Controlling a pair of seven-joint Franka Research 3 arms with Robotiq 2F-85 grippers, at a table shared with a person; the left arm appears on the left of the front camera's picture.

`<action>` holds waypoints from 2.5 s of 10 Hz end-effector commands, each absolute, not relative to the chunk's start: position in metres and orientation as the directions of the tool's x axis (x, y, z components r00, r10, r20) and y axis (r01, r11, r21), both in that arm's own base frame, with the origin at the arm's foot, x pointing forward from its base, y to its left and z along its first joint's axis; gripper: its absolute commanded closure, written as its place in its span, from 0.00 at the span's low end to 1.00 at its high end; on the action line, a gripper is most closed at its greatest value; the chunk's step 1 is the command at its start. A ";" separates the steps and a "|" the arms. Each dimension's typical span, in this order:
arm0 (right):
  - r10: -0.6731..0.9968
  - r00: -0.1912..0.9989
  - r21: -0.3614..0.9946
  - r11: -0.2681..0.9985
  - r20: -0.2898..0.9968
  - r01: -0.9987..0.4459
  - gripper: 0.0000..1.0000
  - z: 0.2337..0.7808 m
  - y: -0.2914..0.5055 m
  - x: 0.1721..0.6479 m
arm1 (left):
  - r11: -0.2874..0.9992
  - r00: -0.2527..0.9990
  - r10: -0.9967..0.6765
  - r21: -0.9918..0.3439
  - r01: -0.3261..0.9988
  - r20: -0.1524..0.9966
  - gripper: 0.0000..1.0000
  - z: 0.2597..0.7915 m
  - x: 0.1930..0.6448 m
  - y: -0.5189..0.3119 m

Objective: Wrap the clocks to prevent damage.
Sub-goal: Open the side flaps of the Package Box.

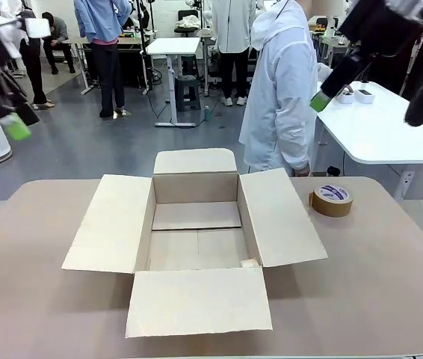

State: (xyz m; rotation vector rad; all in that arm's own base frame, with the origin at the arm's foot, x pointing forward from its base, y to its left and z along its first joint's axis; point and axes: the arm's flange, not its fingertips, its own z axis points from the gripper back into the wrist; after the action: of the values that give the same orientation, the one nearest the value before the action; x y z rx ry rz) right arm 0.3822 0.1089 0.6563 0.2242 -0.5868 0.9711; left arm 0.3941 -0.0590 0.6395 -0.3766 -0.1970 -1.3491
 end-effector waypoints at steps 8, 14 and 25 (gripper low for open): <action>0.316 0.230 0.033 0.524 0.921 -0.851 0.00 0.586 0.019 0.397 | 0.282 0.168 -0.549 -0.008 0.959 0.819 0.00 0.591 0.401 -0.016; 0.314 0.266 0.067 0.524 0.911 -0.849 0.00 0.584 0.016 0.399 | 0.249 0.158 -0.561 -0.016 0.968 0.812 0.00 0.589 0.409 -0.013; 0.390 0.324 0.065 0.550 0.862 -0.833 0.00 0.593 -0.028 0.383 | 0.337 0.216 -0.598 -0.003 0.942 0.772 0.00 0.598 0.399 0.027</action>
State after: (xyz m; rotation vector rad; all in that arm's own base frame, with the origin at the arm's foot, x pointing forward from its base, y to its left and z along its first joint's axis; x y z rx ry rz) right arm 0.3880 -0.0237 0.5871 0.5592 -0.9247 0.8655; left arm 0.4034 0.0262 0.5940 -0.5554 -0.7759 -1.1526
